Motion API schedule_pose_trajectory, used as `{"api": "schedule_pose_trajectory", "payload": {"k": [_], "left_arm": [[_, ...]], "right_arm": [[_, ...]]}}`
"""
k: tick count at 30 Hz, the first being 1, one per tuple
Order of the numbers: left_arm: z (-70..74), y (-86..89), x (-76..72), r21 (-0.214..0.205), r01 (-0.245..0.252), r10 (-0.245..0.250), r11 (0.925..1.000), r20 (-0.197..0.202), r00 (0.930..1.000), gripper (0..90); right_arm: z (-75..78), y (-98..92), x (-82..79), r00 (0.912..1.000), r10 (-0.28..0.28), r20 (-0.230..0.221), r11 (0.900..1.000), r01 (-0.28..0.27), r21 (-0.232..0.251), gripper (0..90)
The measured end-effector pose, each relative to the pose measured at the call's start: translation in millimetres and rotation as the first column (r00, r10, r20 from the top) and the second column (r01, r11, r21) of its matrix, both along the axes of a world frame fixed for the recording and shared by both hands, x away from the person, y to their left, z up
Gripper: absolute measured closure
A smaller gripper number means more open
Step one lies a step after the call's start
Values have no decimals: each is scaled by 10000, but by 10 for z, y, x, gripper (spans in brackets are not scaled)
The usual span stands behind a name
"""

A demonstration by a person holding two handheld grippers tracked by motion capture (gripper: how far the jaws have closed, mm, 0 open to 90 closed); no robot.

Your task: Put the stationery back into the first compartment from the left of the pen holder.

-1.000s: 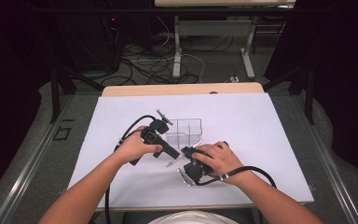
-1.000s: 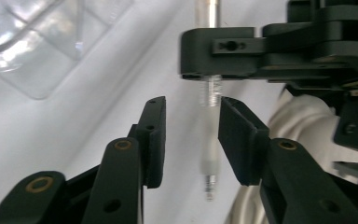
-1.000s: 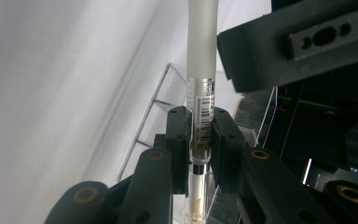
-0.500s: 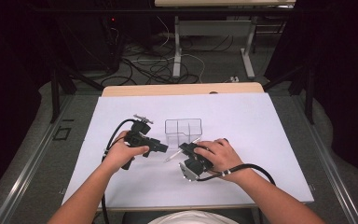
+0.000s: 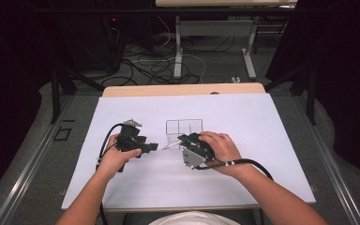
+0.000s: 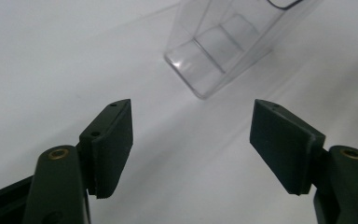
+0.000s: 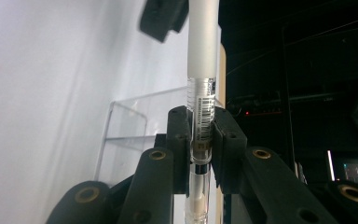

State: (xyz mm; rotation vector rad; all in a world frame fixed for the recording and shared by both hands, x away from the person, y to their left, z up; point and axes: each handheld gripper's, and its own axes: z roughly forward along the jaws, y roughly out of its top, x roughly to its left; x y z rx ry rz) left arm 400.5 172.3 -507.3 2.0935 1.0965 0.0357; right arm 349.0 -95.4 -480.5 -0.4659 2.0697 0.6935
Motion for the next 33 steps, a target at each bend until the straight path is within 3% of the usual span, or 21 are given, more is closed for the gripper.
{"api": "schedule_pose_trajectory", "payload": {"k": [5, 9, 12, 16, 21, 25, 27, 29, 30, 33], "left_arm": [[-52, 25, -22, 85, -196, 194, 9998, 275, 9994, 232], [-75, 28, -28, 317, -276, 259, 9991, 535, 9982, 158], [-82, 25, -32, 302, -325, 306, 9990, 626, 9976, 111], [-88, 23, -44, 318, -277, 250, 9991, 815, 9964, 6], [-89, 49, -38, 382, -458, 418, 9982, 986, 9943, 4], [-105, 55, -38, 596, -645, 568, 9961, 1224, 9909, 3], [-112, 57, -34, 685, -725, 632, 9950, 1293, 9896, 4], [-116, 63, -29, 808, -878, 763, 9929, 1355, 9878, 3], [-119, 66, -24, 845, -943, 820, 9919, 1384, 9870, 4], [-128, 80, -14, 945, -1225, 1085, 9880, 1409, 9841, 4]], "right_arm": [[48, 21, 93, 9982, 113, -597, 9920, -37, 1260, 794], [88, 50, 179, 9922, 34, -1247, 9710, 266, 2378, 794], [134, 82, 238, 9858, -84, -1674, 9484, 609, 3112, 795], [180, 131, 338, 9668, -138, -2553, 9025, 1220, 4131, 795], [220, 179, 508, 9259, 50, -3778, 8269, 2086, 5222, 794], [244, 212, 639, 8895, 224, -4564, 7827, 2684, 5616, 795], [247, 228, 694, 8701, 293, -4920, 7551, 3032, 5813, 794], [246, 238, 746, 8496, 342, -5263, 7307, 3380, 5932, 794], [241, 241, 764, 8346, 351, -5498, 7145, 3637, 5977, 794], [214, 241, 825, 7994, 376, -5997, 6786, 4200, 6025, 794]]}}
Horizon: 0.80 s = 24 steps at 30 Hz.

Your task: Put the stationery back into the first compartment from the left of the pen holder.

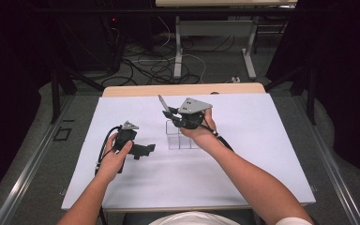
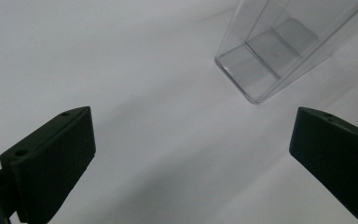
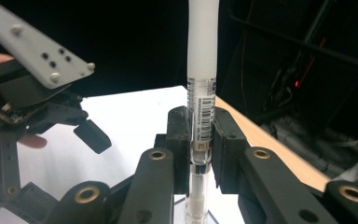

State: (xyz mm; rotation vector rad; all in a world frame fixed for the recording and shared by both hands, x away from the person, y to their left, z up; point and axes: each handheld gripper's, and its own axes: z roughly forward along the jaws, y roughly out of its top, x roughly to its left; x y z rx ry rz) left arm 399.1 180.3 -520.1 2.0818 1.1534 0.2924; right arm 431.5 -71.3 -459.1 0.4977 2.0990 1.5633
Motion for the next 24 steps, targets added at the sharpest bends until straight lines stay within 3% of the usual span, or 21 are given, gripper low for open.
{"api": "schedule_pose_trajectory", "payload": {"k": [9, 12, 17, 18, 20, 24], "left_arm": [[-25, -12, 4, 180, 117, -117, 9998, -15, 9999, 3], [-34, -17, 1, 232, 188, -187, 9996, -39, 9998, 3], [-40, -10, 4, 182, 126, -126, 9998, -29, 9999, 3], [-35, -3, 5, 238, 133, -133, 9996, -15, 9999, 3], [-36, -3, 1, 155, 48, -48, 9999, -18, 10000, 4], [-47, -2, 4, 223, 71, -69, 9997, -60, 10000, 4]], "right_arm": [[-108, -11, 134, 9898, -560, -1312, 9955, 654, 686, 793], [-118, -12, 112, 9837, -537, -1713, 9970, 623, 453, 793], [-120, -2, 74, 9818, -435, -1847, 9983, 498, 299, 785], [-123, 3, 75, 9825, -385, -1821, 9978, 477, 463, 765], [-104, -12, 65, 9822, -406, -1835, 9986, 462, 264, 726], [-79, -53, 46, 9851, -449, -1663, 9980, 515, 355, 617]]}}
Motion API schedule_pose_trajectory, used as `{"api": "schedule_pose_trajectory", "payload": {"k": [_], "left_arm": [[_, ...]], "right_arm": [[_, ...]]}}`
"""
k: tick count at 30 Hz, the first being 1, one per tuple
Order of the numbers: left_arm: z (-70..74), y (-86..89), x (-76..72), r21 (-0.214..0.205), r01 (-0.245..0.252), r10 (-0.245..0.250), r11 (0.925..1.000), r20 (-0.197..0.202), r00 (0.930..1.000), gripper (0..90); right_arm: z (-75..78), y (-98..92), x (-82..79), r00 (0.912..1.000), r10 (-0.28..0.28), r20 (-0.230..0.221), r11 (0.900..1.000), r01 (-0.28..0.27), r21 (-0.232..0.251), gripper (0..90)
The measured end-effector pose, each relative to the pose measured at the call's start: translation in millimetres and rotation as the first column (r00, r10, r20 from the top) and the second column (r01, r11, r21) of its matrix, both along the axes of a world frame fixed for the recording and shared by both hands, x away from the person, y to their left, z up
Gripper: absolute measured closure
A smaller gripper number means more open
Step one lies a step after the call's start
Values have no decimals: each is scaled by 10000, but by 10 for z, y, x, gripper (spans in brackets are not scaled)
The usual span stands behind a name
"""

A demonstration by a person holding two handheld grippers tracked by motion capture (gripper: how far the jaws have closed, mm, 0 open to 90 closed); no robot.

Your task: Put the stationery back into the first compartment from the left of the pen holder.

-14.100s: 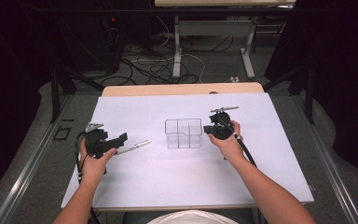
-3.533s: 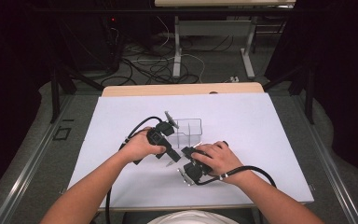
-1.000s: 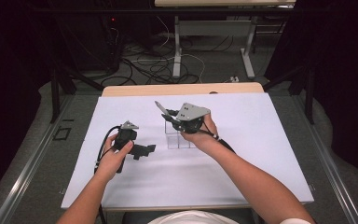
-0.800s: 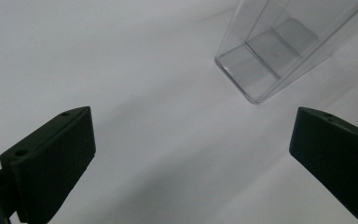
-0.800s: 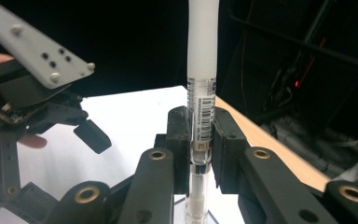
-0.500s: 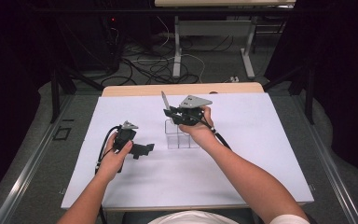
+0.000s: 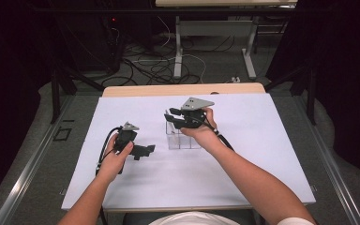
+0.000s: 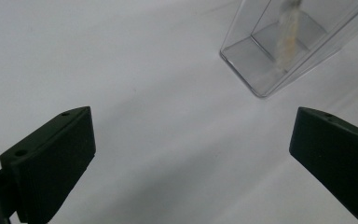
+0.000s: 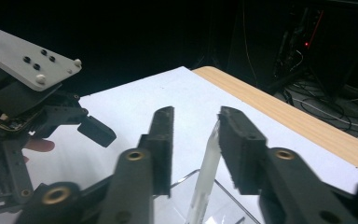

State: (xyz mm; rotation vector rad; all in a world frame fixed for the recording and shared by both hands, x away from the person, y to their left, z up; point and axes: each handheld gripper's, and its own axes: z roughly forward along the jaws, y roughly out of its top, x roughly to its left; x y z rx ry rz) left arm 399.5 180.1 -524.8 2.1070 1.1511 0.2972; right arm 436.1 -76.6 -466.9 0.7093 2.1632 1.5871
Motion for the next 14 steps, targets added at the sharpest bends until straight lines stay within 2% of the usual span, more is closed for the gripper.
{"api": "schedule_pose_trajectory", "payload": {"k": [2, 5, 7, 10, 13, 14], "left_arm": [[-1, -2, -2, -63, -42, 42, 10000, -25, 10000, 4], [4, 5, -1, -116, -85, 86, 9999, 32, 10000, 4], [8, 14, 0, -136, -135, 136, 9998, 61, 9999, 4], [18, 34, 7, -96, -162, 164, 9998, 185, 9997, 3], [22, 49, 11, -220, -273, 278, 9994, 214, 9994, 3], [24, 54, 12, -242, -298, 303, 9993, 217, 9993, 3]], "right_arm": [[9, -34, -17, 9999, -40, -130, 10000, 40, 29, 579], [14, -110, -47, 9999, -113, -44, 9999, 113, 127, 508], [20, -180, -82, 9992, -392, -2, 9990, 391, -192, 432], [2, -318, -145, 9964, -841, -135, 9962, 837, -254, 333], [-30, -488, -218, 9911, -1326, 98, 9903, 1329, -396, 225], [-39, -548, -239, 9887, -1496, 35, 9878, 1496, -435, 201]]}}
